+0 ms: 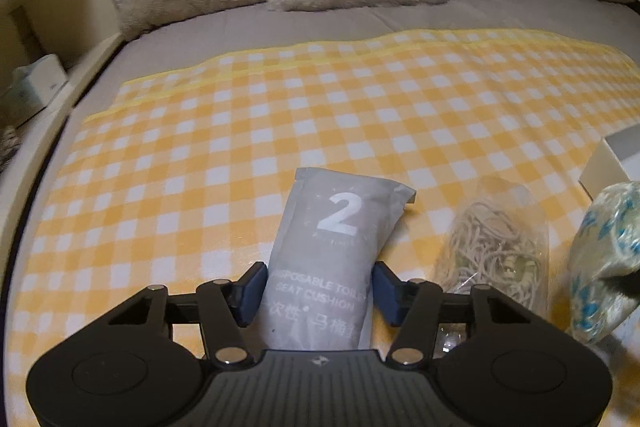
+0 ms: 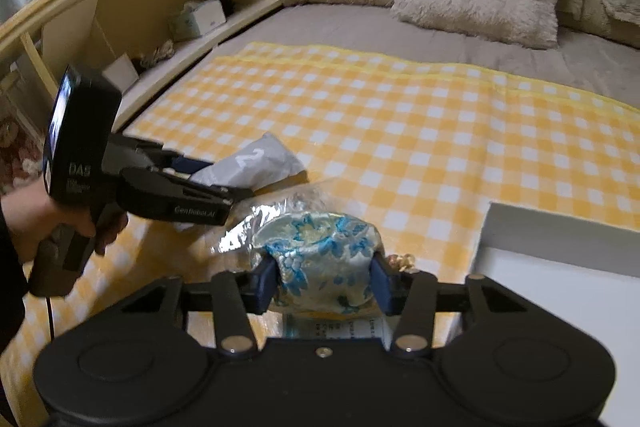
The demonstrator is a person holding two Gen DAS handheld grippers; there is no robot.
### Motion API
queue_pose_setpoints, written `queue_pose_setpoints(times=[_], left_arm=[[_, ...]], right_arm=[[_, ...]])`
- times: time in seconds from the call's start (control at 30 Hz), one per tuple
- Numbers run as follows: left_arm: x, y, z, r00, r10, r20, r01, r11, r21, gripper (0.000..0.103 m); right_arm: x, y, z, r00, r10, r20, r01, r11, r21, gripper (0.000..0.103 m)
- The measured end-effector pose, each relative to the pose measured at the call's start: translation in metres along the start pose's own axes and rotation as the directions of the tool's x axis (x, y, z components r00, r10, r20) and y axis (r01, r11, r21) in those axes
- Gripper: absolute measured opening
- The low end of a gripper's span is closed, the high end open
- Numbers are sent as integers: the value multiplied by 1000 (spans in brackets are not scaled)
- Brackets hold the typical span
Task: Organize soft objects
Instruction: 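Grasp the grey printed packet with left tool while right tool grasps the blue floral pouch, then carry the grey packet with left tool while right tool carries the floral pouch into the box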
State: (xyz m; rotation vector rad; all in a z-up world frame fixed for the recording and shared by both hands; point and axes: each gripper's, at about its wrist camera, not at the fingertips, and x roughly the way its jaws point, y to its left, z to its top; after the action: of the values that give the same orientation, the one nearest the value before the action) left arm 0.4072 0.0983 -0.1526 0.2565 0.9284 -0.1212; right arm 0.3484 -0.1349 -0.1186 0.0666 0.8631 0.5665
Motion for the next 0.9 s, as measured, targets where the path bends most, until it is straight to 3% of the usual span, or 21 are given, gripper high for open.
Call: queue_pose_setpoints(times=[0.43,0.9], left_arm=[[-93,0,1,988,71,139,-56,993,-105,57],[-186,-31,-1,959,47,279,-1,987,-163,57]], right_arm=[[-58,15,7,991,28,129,-28,1000,-1,45],[-132,15,3,965,22,263,-28,999,18,45]])
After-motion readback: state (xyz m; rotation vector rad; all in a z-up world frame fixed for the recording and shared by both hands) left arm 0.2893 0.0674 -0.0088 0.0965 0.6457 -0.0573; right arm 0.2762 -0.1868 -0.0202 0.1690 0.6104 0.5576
